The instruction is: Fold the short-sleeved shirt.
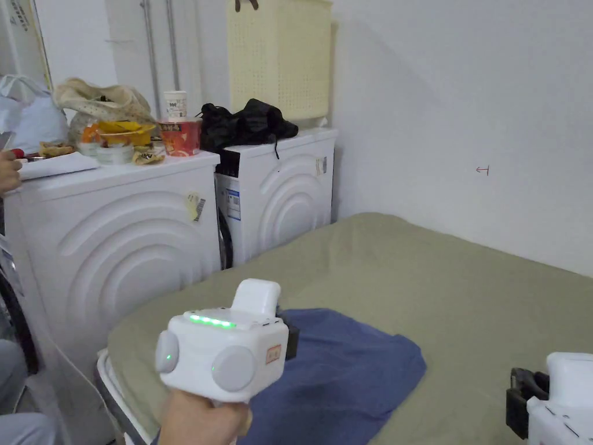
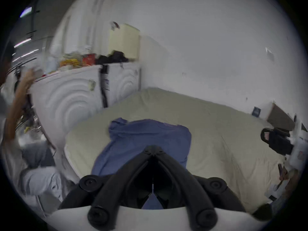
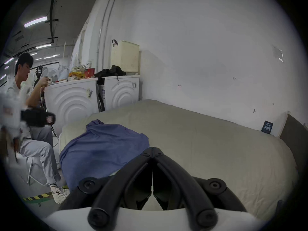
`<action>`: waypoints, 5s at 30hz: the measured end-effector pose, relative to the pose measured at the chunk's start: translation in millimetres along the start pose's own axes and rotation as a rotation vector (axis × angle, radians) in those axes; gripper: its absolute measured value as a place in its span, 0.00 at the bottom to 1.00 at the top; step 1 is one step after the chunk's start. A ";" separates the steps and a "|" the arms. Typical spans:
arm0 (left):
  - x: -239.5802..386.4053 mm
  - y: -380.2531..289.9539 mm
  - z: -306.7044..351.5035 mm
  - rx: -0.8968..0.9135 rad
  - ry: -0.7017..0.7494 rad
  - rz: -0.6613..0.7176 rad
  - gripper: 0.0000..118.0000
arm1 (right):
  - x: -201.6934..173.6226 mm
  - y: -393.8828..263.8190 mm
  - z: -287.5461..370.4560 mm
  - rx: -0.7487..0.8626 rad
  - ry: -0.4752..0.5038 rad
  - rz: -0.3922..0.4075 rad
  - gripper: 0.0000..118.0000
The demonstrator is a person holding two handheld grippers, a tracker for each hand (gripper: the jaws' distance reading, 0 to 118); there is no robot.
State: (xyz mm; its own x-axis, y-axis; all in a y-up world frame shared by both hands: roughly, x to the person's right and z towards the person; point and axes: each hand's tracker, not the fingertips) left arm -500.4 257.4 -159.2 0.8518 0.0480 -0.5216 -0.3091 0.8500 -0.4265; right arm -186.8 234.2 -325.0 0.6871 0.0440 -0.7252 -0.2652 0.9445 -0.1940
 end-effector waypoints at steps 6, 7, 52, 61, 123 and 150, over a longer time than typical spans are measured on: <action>20.4 121.3 -150.8 -0.385 -0.213 -0.128 0.00 | 22.4 -16.0 -32.0 -0.064 -0.045 0.011 0.00; 22.4 133.7 -176.8 -0.456 -0.239 -0.117 0.00 | 26.0 -19.7 -37.4 -0.076 -0.051 -0.005 0.00; 144.8 156.8 -218.7 -0.494 -0.488 -0.125 0.03 | 110.5 -71.4 -28.4 -0.267 -0.253 -0.100 0.00; 330.3 158.2 -165.3 -0.468 -0.744 -0.307 0.03 | 216.2 -76.9 98.1 -0.250 -0.531 -0.166 0.00; 286.3 -14.5 -245.2 -0.682 -0.286 -0.289 0.49 | 290.7 -128.5 159.3 -0.450 -0.641 -0.301 0.00; 300.4 -10.4 -260.3 -0.653 -0.375 -0.240 0.02 | 319.0 -181.7 135.8 -0.659 -0.547 -0.547 0.78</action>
State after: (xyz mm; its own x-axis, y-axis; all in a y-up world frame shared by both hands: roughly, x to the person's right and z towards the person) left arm -351.4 126.5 -503.8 0.9764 0.1750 -0.1263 -0.1860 0.3851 -0.9040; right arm 172.4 120.9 -431.4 0.9975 -0.0414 -0.0576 -0.0278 0.5191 -0.8543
